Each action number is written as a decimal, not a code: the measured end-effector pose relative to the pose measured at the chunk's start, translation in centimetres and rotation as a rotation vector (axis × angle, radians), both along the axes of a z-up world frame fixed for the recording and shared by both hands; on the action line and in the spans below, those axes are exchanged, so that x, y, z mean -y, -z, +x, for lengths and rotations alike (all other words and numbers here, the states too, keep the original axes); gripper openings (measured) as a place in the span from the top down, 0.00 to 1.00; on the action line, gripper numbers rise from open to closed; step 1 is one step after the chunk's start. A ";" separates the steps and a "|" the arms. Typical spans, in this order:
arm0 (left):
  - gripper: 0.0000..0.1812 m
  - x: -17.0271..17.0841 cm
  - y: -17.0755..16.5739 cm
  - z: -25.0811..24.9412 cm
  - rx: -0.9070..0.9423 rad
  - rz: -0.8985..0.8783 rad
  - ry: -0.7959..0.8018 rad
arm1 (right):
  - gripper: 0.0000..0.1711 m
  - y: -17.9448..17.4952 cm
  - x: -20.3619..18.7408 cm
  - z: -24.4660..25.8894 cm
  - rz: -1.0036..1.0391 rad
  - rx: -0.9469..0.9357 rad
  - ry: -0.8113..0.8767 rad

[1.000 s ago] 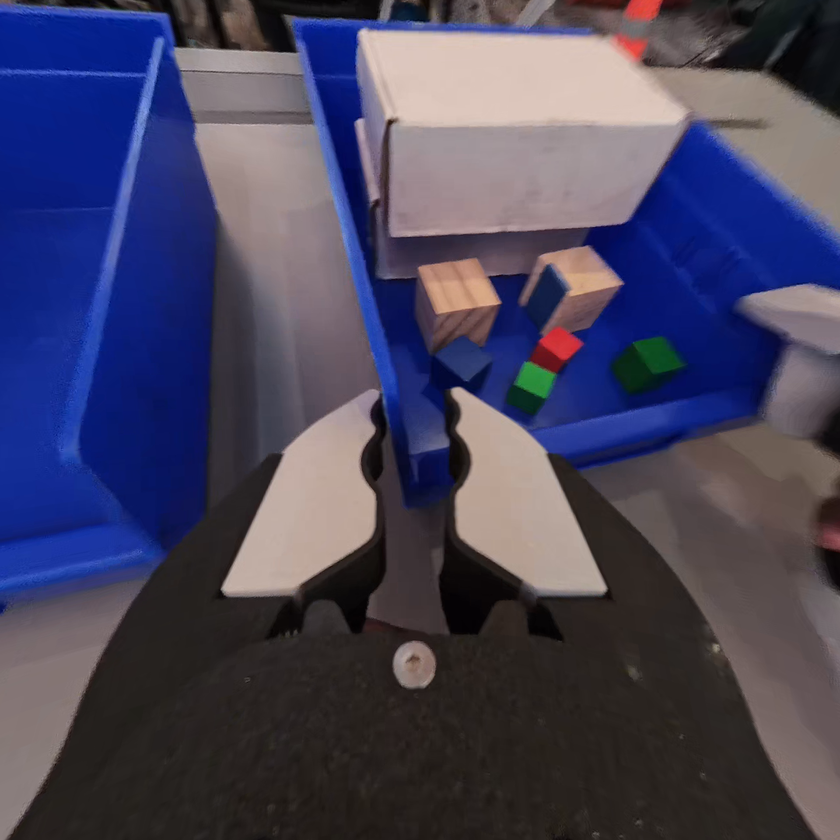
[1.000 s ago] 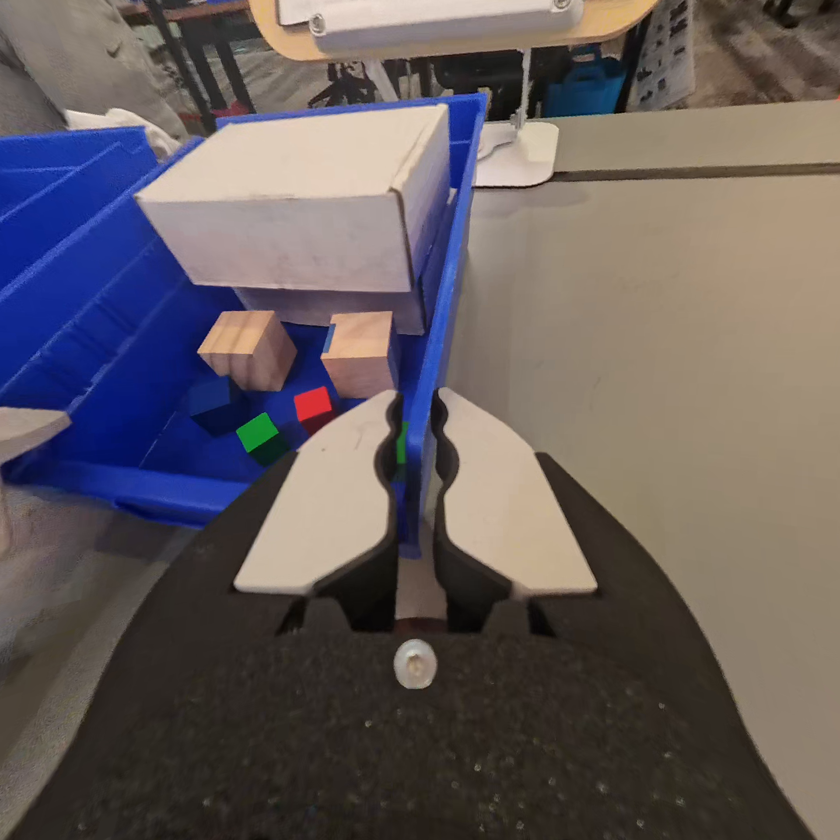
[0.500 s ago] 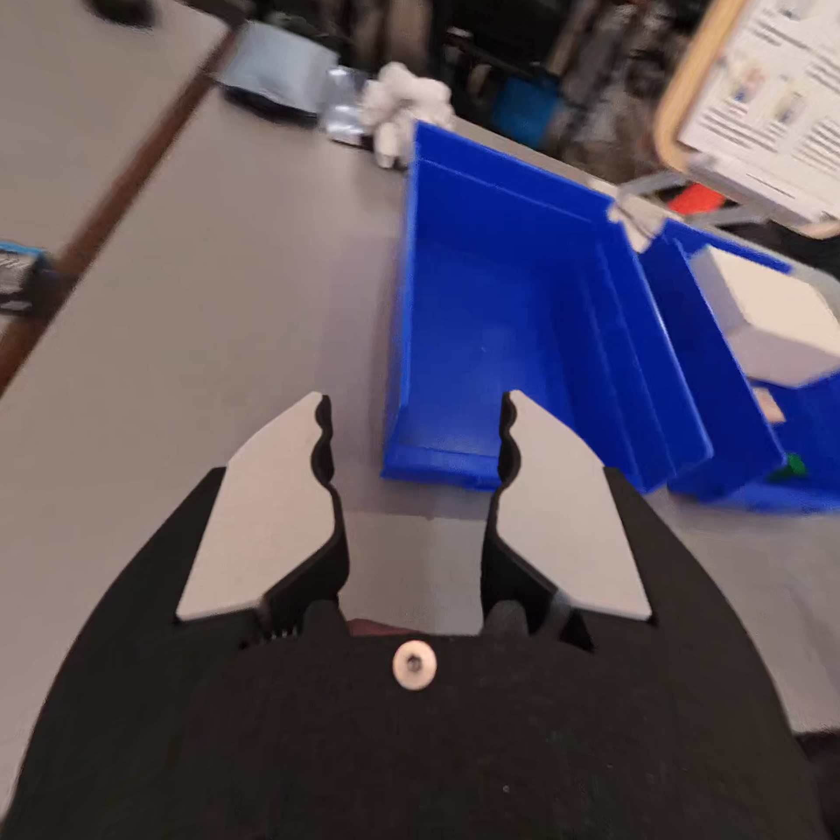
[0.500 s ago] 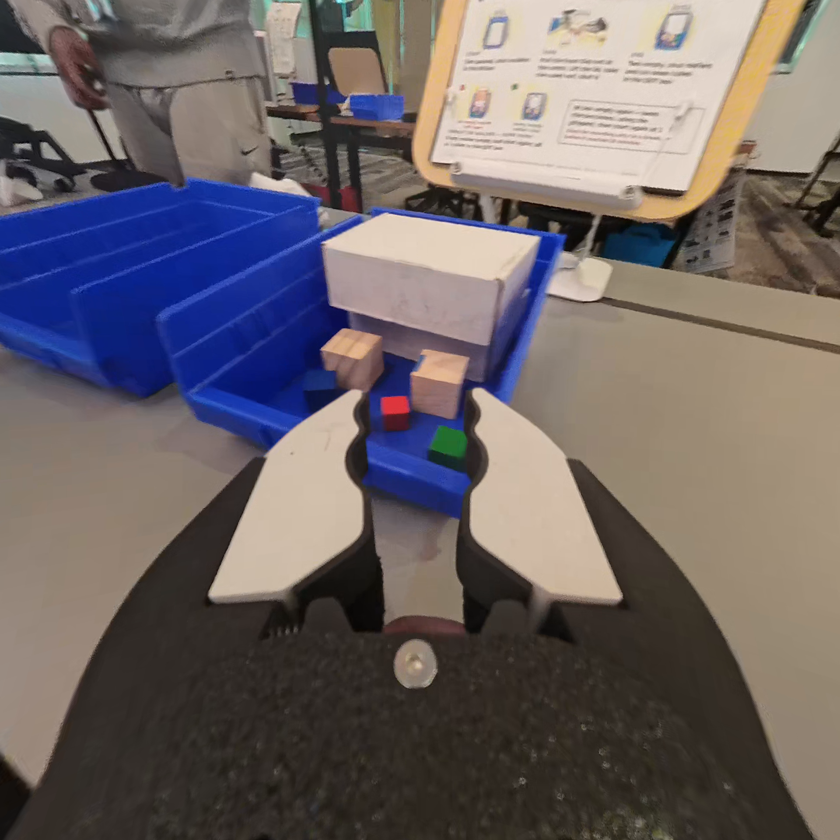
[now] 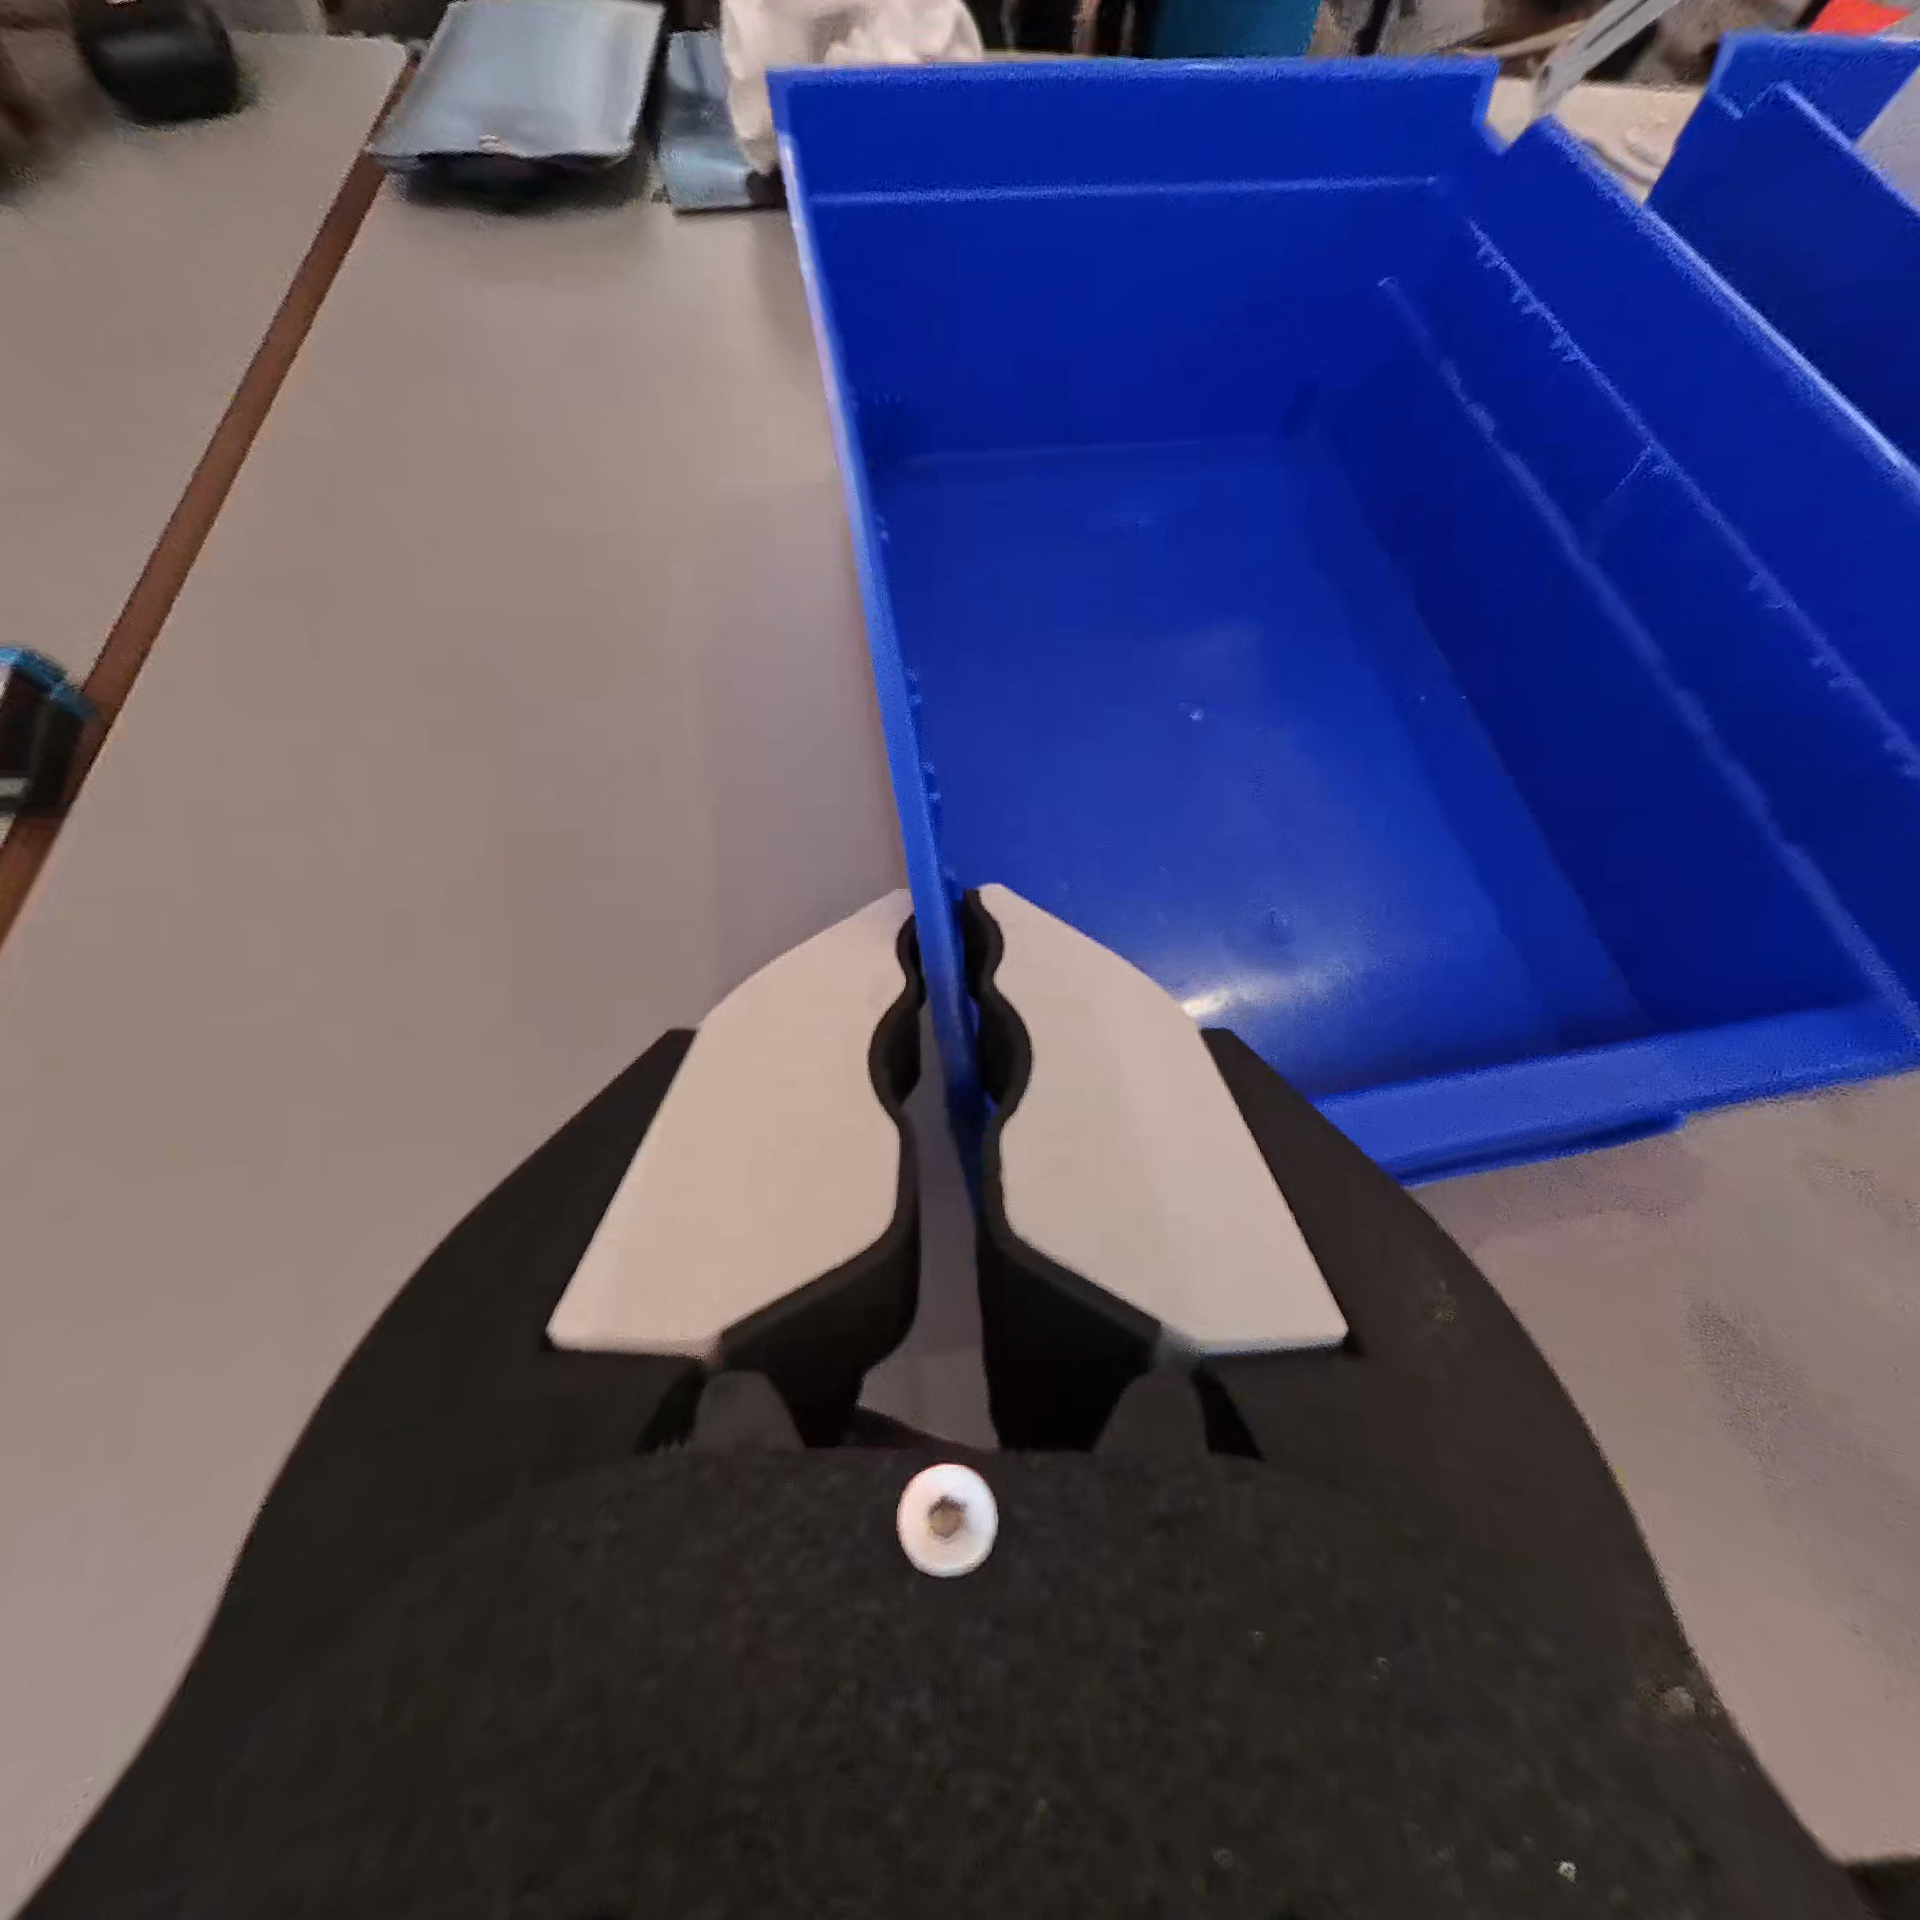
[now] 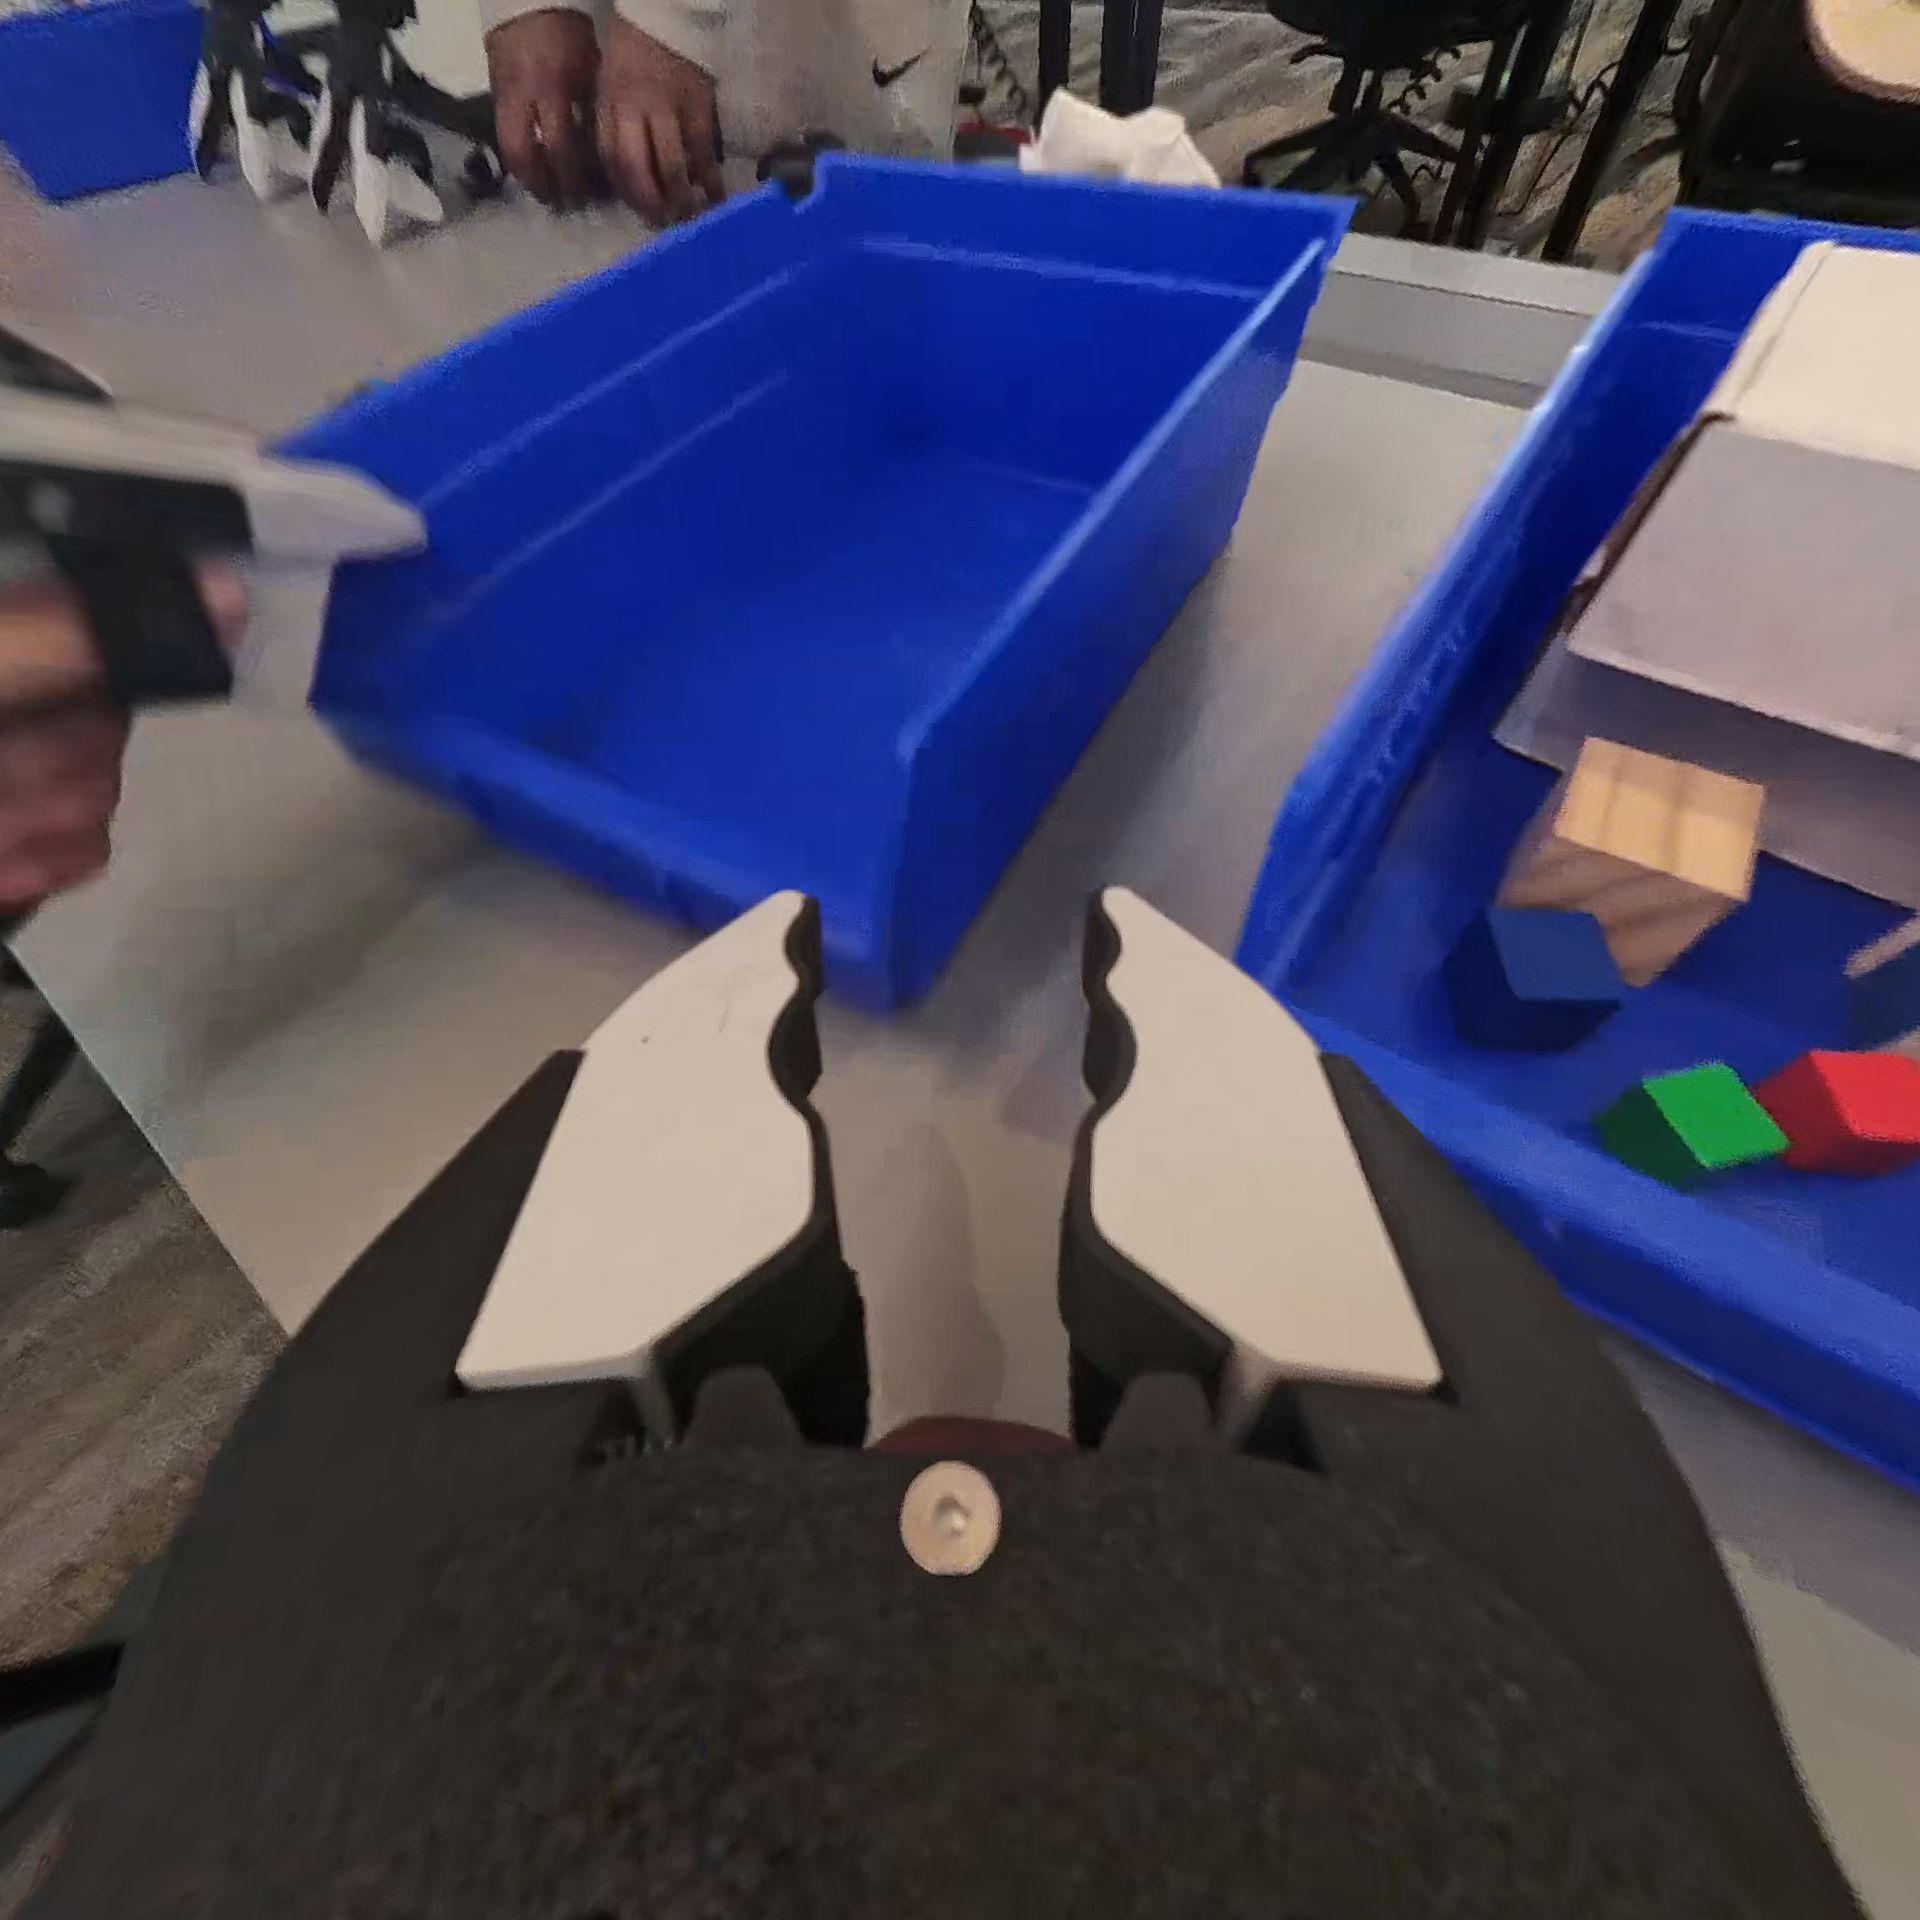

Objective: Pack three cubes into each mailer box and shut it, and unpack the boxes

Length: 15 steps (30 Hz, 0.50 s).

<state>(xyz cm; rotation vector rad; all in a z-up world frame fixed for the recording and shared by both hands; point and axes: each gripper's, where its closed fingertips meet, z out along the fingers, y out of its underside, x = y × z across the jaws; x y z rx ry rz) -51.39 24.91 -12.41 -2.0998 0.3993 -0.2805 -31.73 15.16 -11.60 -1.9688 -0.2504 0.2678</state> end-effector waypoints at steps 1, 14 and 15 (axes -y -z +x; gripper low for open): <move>0.98 1.3 0.0 -0.2 0.008 0.000 -0.028 | 0.72 -0.3 -0.6 -0.4 0.005 -0.030 0.004; 0.97 12.4 -9.4 1.4 0.003 0.276 -0.195 | 0.96 -7.2 1.0 0.6 0.138 0.094 0.087; 0.97 12.4 -11.2 2.6 0.010 0.314 -0.187 | 0.96 -9.4 1.4 1.9 0.187 0.110 0.103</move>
